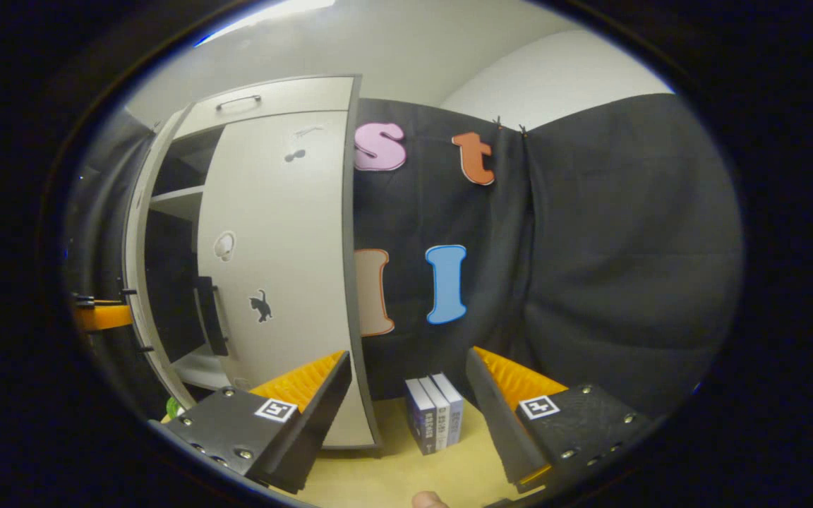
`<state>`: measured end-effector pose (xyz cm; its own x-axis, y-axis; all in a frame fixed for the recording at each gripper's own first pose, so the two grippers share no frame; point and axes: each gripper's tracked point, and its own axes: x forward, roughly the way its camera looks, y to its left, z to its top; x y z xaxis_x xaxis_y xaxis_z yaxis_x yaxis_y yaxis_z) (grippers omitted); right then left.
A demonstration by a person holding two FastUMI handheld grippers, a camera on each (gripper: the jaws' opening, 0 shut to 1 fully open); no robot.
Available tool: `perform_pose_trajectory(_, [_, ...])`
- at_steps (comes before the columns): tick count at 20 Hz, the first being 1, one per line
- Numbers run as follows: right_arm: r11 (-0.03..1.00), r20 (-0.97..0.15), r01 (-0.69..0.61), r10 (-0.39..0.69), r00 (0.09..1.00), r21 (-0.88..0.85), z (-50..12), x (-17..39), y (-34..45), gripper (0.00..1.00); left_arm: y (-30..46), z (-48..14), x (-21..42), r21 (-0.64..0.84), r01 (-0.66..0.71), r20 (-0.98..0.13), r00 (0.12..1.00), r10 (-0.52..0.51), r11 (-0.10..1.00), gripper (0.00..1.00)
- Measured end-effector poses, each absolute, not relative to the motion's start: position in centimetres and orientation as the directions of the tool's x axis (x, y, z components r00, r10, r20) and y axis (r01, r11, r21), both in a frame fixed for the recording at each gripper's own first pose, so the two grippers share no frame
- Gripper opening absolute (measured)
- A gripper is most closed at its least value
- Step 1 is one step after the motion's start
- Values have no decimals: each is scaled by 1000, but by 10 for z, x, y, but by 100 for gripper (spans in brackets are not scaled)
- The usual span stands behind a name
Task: Grasp the bottle in the cabinet with the left hand and place it on the coaster, then close the right door with the right hand and the left door with the left hand.
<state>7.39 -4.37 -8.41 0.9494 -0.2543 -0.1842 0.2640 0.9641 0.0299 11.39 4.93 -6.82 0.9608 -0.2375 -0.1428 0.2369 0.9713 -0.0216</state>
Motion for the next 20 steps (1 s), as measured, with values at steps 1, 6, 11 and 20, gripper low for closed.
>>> perform_pose_trajectory(1, [962, -184, 271, -261, 948, 31, -83, 71, -49, 99, 45, -69, 121, -21, 232, -146, 962, -232, 973, 85])
perform_pose_trajectory(6, [957, -178, 287, -276, 945, 38, -78, 59, -66, 99, 37, -71, 138, -26, 210, -153, 965, -212, 977, 83])
perform_pose_trajectory(11, [962, -158, 268, -257, 953, 52, -70, 59, -66, 99, 36, -73, 161, -23, 169, -154, 973, -171, 985, 82])
perform_pose_trajectory(20, [966, -162, 251, -238, 958, 64, -75, 74, -64, 99, 35, -76, 185, 29, 122, -153, 981, -116, 992, 84])
